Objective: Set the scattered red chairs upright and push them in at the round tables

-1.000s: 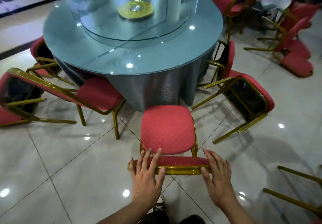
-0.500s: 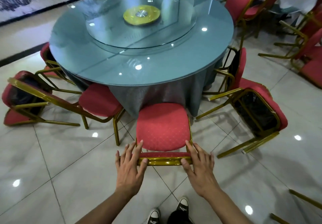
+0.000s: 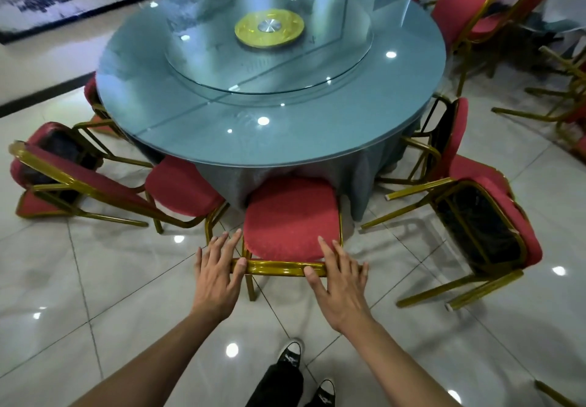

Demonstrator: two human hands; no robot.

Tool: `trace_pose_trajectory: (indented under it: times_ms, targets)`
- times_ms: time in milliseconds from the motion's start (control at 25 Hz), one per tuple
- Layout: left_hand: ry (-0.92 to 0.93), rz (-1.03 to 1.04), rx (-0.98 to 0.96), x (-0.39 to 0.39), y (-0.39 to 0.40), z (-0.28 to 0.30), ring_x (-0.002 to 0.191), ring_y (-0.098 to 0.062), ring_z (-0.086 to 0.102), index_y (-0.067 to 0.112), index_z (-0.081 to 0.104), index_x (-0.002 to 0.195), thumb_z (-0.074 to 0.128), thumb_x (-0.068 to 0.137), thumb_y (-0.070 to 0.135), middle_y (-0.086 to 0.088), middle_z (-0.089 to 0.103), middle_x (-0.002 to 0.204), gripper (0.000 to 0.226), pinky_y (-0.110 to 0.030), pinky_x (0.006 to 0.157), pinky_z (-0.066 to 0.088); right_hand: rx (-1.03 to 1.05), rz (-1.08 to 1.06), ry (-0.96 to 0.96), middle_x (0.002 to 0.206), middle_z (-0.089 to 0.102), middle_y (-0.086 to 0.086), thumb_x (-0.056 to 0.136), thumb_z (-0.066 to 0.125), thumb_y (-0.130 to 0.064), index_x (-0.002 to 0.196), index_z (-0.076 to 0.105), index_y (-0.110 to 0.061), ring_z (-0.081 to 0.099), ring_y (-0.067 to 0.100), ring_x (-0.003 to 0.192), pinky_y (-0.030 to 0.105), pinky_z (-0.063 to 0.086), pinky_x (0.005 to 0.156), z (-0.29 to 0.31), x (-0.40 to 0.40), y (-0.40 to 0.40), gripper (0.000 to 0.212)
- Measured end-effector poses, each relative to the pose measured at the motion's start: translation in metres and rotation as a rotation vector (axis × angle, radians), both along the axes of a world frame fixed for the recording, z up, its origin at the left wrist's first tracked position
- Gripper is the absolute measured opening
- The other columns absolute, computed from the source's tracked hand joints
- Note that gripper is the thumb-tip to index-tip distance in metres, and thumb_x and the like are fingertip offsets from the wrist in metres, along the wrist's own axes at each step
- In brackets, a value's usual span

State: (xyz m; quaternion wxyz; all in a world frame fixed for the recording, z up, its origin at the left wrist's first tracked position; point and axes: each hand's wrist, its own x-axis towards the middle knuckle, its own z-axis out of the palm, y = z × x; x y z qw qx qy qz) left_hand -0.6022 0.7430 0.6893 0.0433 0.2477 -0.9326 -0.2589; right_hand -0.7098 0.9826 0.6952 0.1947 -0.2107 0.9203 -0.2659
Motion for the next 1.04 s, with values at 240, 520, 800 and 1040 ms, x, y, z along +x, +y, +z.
trace_pose_trajectory:
  times_ms: [240, 520, 800, 1040]
  targets:
    - [0.019, 0.008, -0.005, -0.03, -0.025, -0.001, 0.152, -0.016, 0.016, 0.044, 0.018, 0.156, 0.01, 0.097, 0.068, 0.003, 0.027, 0.163, 0.065, -0.045, 0.125, 0.004, -0.006, -0.039, 0.028, 0.167, 0.013, -0.003, 0.087, 0.004, -0.084, 0.157, 0.002, -0.052, 0.009, 0.019, 0.153, 0.051, -0.016, 0.12, -0.005, -0.021, -0.019, 0.077]
    - [0.045, 0.045, -0.019, -0.033, -0.024, -0.003, 0.151, -0.017, 0.021, 0.039, 0.023, 0.156, 0.017, 0.099, 0.062, 0.004, 0.033, 0.16, 0.062, -0.045, 0.124, 0.01, -0.008, -0.047, 0.034, 0.163, 0.019, -0.007, 0.087, 0.003, -0.086, 0.157, 0.008, -0.052, 0.014, 0.018, 0.152, 0.051, -0.015, 0.122, -0.006, -0.023, -0.021, 0.078]
    - [-0.159, -0.031, -0.033, -0.027, -0.022, 0.009, 0.149, -0.021, 0.024, 0.041, 0.019, 0.156, 0.009, 0.099, 0.06, 0.002, 0.035, 0.157, 0.06, -0.05, 0.122, 0.012, 0.077, 0.025, -0.044, 0.164, 0.017, -0.007, 0.09, 0.007, -0.084, 0.157, 0.004, -0.052, 0.012, 0.017, 0.153, 0.051, -0.009, 0.124, 0.007, -0.025, -0.011, 0.075]
    - [-0.122, -0.156, -0.011, -0.022, -0.003, 0.033, 0.147, -0.018, 0.029, 0.043, 0.031, 0.151, -0.006, 0.094, 0.066, 0.007, 0.04, 0.154, 0.073, -0.049, 0.121, 0.013, 0.091, 0.005, -0.06, 0.168, 0.013, -0.007, 0.095, 0.012, -0.078, 0.156, -0.001, -0.054, 0.008, 0.015, 0.155, 0.043, -0.004, 0.126, 0.035, -0.029, 0.004, 0.067]
